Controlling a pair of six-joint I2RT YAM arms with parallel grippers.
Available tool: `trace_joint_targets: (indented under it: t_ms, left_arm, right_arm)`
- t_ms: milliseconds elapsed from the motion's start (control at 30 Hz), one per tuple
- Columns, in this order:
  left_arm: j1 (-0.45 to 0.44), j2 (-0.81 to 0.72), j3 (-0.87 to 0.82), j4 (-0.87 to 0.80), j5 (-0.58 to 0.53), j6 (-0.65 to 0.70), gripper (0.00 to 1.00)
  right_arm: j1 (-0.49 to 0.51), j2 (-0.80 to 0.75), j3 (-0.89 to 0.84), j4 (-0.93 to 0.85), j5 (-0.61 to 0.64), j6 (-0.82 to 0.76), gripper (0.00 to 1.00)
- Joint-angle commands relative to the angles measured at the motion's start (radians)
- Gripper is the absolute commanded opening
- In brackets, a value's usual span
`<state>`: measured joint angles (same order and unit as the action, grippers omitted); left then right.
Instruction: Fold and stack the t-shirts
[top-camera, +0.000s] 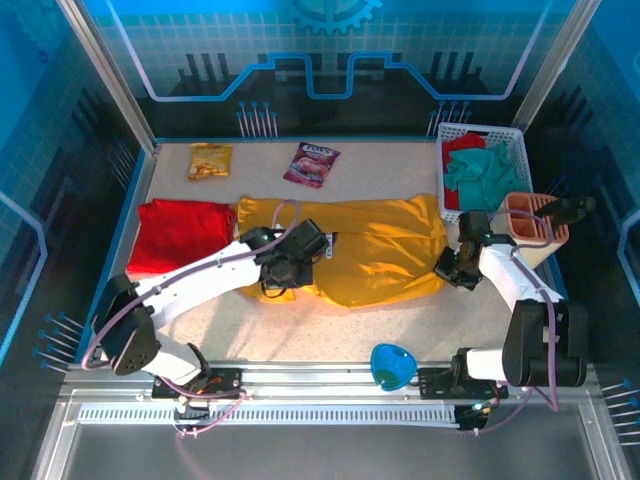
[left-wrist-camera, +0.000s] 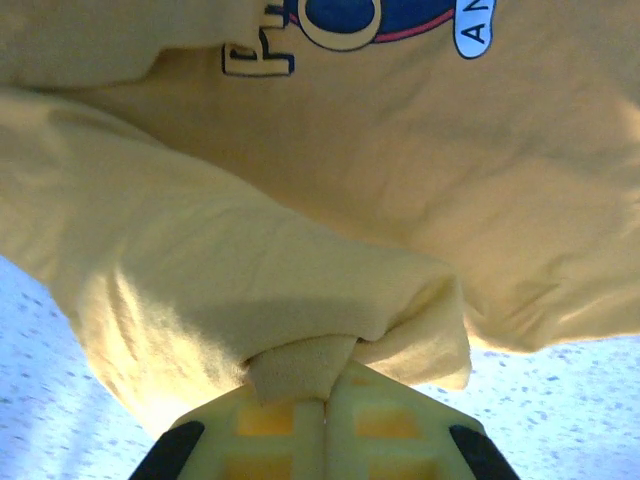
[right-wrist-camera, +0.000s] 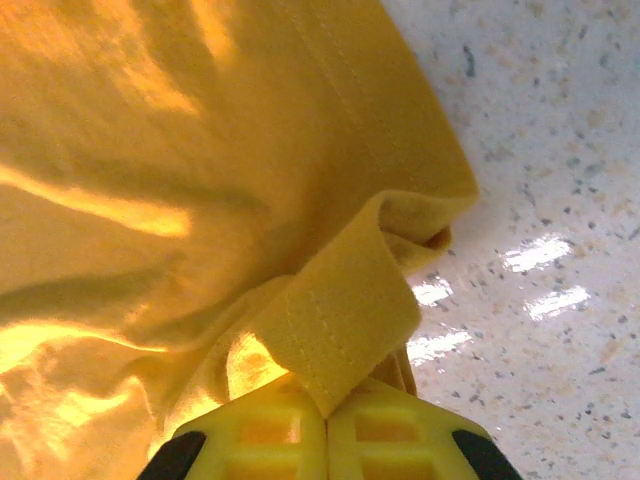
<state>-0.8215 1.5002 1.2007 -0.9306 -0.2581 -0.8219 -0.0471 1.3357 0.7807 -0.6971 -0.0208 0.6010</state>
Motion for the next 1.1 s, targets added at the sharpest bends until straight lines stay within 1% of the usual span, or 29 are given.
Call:
trace_joint_targets:
  t_ms: [0,167,300,333,367,400,433,467,533,600,667,700,800,933,1067]
  left_arm:
    - [0.037,0.075,0.077,-0.078,0.037,0.184,0.0]
    - [0.131,0.204,0.152,-0.035,0.208,0.34,0.0]
    - [0.199,0.278,0.207,-0.016,0.231,0.444,0.0]
    - [0.222,0.3,0.228,-0.016,0.228,0.464,0.04]
    - [0.246,0.325,0.258,-0.027,0.225,0.485,0.09]
    - [0.263,0.348,0.285,-0.038,0.217,0.507,0.19]
    - [0.275,0.371,0.314,-0.052,0.191,0.532,0.32]
    - [0.281,0.384,0.345,-0.074,0.154,0.546,0.43]
    - [0.287,0.38,0.381,-0.096,0.123,0.555,0.55]
    - [0.289,0.341,0.371,-0.08,0.122,0.55,0.63]
    - [0.289,0.285,0.333,-0.068,0.124,0.536,0.63]
    - [0.289,0.259,0.311,-0.061,0.127,0.53,0.61]
    - [0.277,0.149,0.212,-0.041,0.131,0.493,0.51]
    - [0.156,0.003,0.054,0.005,0.011,0.416,0.48]
    - [0.017,-0.058,-0.1,0.109,-0.095,0.33,0.48]
  right_arm:
    - [-0.016,0.027,0.037,-0.008,-0.026,-0.013,0.07]
    - [-0.018,0.059,0.045,0.007,-0.033,-0.018,0.07]
    - [-0.016,0.068,0.049,0.013,-0.029,-0.026,0.07]
    - [-0.017,0.073,0.048,0.016,-0.027,-0.026,0.07]
    - [-0.017,0.078,0.047,0.019,-0.028,-0.027,0.07]
    - [-0.017,0.081,0.047,0.02,-0.029,-0.027,0.06]
    - [-0.017,0.086,0.044,0.023,-0.031,-0.029,0.06]
    - [-0.017,0.09,0.043,0.027,-0.034,-0.029,0.06]
    - [-0.017,0.098,0.039,0.031,-0.039,-0.03,0.06]
    - [-0.017,0.1,0.036,0.037,-0.039,-0.032,0.06]
    - [-0.016,0.103,0.029,0.044,-0.043,-0.032,0.06]
    - [-0.016,0.105,0.026,0.048,-0.044,-0.032,0.06]
    - [-0.017,0.114,0.023,0.057,-0.056,-0.032,0.06]
    - [-0.018,0.125,0.022,0.065,-0.061,-0.035,0.05]
    - [-0.019,0.135,0.017,0.075,-0.061,-0.037,0.05]
